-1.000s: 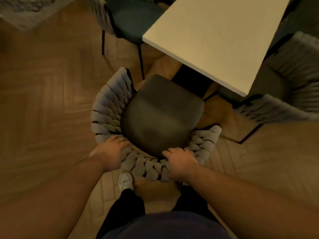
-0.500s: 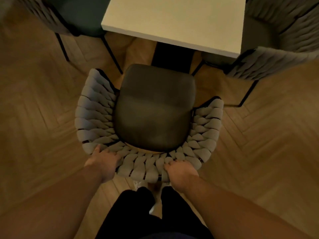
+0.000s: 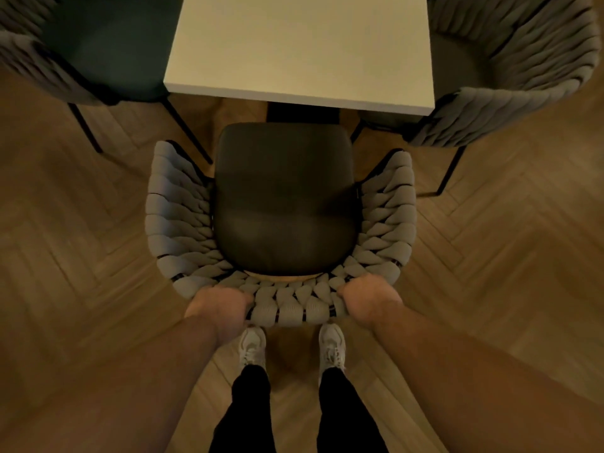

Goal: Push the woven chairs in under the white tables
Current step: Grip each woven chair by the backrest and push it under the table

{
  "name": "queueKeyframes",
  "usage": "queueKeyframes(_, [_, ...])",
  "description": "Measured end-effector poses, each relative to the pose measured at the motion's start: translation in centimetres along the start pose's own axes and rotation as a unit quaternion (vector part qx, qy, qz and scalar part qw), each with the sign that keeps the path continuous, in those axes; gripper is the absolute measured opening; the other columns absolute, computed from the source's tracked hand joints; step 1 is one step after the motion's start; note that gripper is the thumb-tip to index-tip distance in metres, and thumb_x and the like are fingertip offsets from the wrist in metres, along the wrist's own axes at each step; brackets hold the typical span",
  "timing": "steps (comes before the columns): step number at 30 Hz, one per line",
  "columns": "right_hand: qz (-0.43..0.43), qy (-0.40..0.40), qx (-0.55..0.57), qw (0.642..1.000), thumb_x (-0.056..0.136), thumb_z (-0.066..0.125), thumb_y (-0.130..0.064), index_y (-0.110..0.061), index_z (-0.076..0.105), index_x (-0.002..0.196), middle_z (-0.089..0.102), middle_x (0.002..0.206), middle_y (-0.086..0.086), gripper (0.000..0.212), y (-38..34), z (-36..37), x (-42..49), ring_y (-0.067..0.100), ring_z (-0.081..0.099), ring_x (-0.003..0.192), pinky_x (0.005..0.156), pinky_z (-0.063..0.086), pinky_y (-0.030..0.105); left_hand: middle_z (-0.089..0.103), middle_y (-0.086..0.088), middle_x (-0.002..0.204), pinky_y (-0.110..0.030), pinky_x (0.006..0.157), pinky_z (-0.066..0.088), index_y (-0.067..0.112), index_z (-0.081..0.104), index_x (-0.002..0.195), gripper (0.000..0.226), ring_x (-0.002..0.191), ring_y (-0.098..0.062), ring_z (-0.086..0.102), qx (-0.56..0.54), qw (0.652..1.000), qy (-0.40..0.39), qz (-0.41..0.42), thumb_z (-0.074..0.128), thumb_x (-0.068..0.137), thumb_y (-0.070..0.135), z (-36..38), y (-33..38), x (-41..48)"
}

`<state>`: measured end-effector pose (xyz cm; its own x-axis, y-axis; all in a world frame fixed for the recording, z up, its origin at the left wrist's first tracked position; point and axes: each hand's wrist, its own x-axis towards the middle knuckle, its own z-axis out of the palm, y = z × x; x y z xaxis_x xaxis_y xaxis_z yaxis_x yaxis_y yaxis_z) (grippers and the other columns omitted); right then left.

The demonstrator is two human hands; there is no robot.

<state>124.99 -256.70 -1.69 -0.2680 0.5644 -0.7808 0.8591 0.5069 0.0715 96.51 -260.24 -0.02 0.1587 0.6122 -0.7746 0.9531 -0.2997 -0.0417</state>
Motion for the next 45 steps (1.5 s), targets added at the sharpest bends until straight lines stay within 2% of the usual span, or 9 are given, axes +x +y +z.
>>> queueKeyframes(9, [-0.015, -0.017, 0.026, 0.999, 0.11, 0.051, -0.016, -0.021, 0.065, 0.134, 0.068, 0.134, 0.007, 0.029, -0.8, 0.8, -0.7, 0.029, 0.063, 0.123, 0.106, 0.053, 0.045, 0.066, 0.003, 0.138, -0.042, 0.103, 0.045, 0.036, 0.055, 0.146, 0.046, 0.125, -0.025, 0.06, 0.017, 1.0, -0.017, -0.007, 0.05, 0.102, 0.022, 0.3, 0.0, -0.1])
queueKeyframes(14, [-0.017, -0.016, 0.078, 0.997, 0.109, 0.054, -0.016, -0.022, 0.061, 0.141, 0.066, 0.138, 0.008, 0.034, 0.1, 0.6, -1.3, 0.028, 0.062, 0.126, 0.108, 0.052, 0.047, 0.062, 0.002, 0.145, -0.043, 0.111, 0.045, 0.033, 0.048, 0.153, 0.049, 0.131, -0.025, 0.056, 0.015, 0.999, -0.035, 0.001, 0.055, 0.104, 0.034, -0.1, -0.3, -0.9])
queueKeyframes(21, [-0.035, -0.004, 0.114, 0.993, 0.105, 0.058, -0.021, -0.028, 0.06, 0.143, 0.065, 0.136, 0.004, 0.039, 1.3, -2.5, -3.4, 0.024, 0.061, 0.123, 0.094, 0.051, 0.036, 0.055, -0.003, 0.153, -0.04, 0.109, 0.048, 0.029, 0.041, 0.161, 0.059, 0.138, -0.025, 0.053, -0.087, 0.995, -0.044, -0.033, 0.055, 0.104, 0.036, -2.9, -0.4, -5.6])
queueKeyframes(25, [-0.037, 0.034, 0.148, 0.988, 0.102, 0.064, -0.022, -0.032, 0.056, 0.148, 0.064, 0.139, 0.0, 0.048, -0.1, -7.1, -3.9, 0.022, 0.062, 0.126, 0.102, 0.055, 0.039, 0.055, -0.003, 0.154, -0.041, 0.109, 0.049, 0.033, 0.04, 0.161, 0.061, 0.138, -0.026, 0.054, -0.129, 0.99, 0.01, -0.049, 0.057, 0.102, 0.036, -3.5, -2.0, -8.7])
queueKeyframes(29, [-0.071, 0.082, 0.156, 0.982, 0.099, 0.07, -0.032, -0.033, 0.058, 0.146, 0.067, 0.132, -0.003, 0.048, -4.5, -12.7, -3.4, 0.019, 0.065, 0.118, 0.095, 0.057, 0.038, 0.055, -0.001, 0.156, -0.04, 0.107, 0.05, 0.035, 0.043, 0.159, 0.061, 0.138, -0.025, 0.054, -0.204, 0.973, 0.067, -0.086, 0.06, 0.101, 0.039, -3.2, -5.5, -10.4])
queueKeyframes(32, [-0.107, 0.123, 0.135, 0.977, 0.098, 0.069, -0.033, -0.032, 0.06, 0.144, 0.068, 0.131, -0.003, 0.047, -9.0, -17.0, -2.8, 0.022, 0.065, 0.119, 0.095, 0.058, 0.039, 0.06, 0.001, 0.15, -0.033, 0.096, 0.047, 0.037, 0.046, 0.157, 0.061, 0.134, -0.023, 0.057, -0.262, 0.952, 0.113, -0.112, 0.064, 0.099, 0.042, -3.5, -9.2, -11.4])
queueKeyframes(38, [-0.126, 0.171, 0.111, 0.971, 0.098, 0.066, -0.035, -0.031, 0.064, 0.134, 0.071, 0.116, -0.004, 0.036, -20.9, -25.6, -0.9, 0.02, 0.067, 0.104, 0.088, 0.06, 0.04, 0.057, -0.002, 0.154, -0.034, 0.103, 0.046, 0.035, 0.047, 0.158, 0.065, 0.137, -0.027, 0.055, -0.305, 0.925, 0.179, -0.139, 0.066, 0.097, 0.045, -3.1, -20.5, -15.0])
queueKeyframes(41, [-0.111, 0.197, 0.108, 0.968, 0.1, 0.066, -0.035, -0.026, 0.063, 0.137, 0.071, 0.126, 0.0, 0.038, -27.2, -29.3, 0.1, 0.023, 0.068, 0.113, 0.093, 0.059, 0.04, 0.058, -0.003, 0.154, -0.034, 0.11, 0.046, 0.032, 0.05, 0.156, 0.066, 0.139, -0.026, 0.055, -0.315, 0.914, 0.208, -0.145, 0.071, 0.094, 0.042, -2.3, -27.7, -18.0])
queueKeyframes(45, [-0.09, 0.232, 0.159, 0.955, 0.099, 0.069, -0.034, -0.03, 0.054, 0.151, 0.066, 0.14, 0.002, 0.054, -34.2, -34.5, 0.8, 0.025, 0.064, 0.125, 0.103, 0.057, 0.041, 0.06, -0.004, 0.152, -0.03, 0.108, 0.044, 0.031, 0.053, 0.155, 0.071, 0.138, -0.026, 0.056, -0.315, 0.903, 0.248, -0.152, 0.078, 0.09, 0.041, -1.5, -37.0, -22.2])
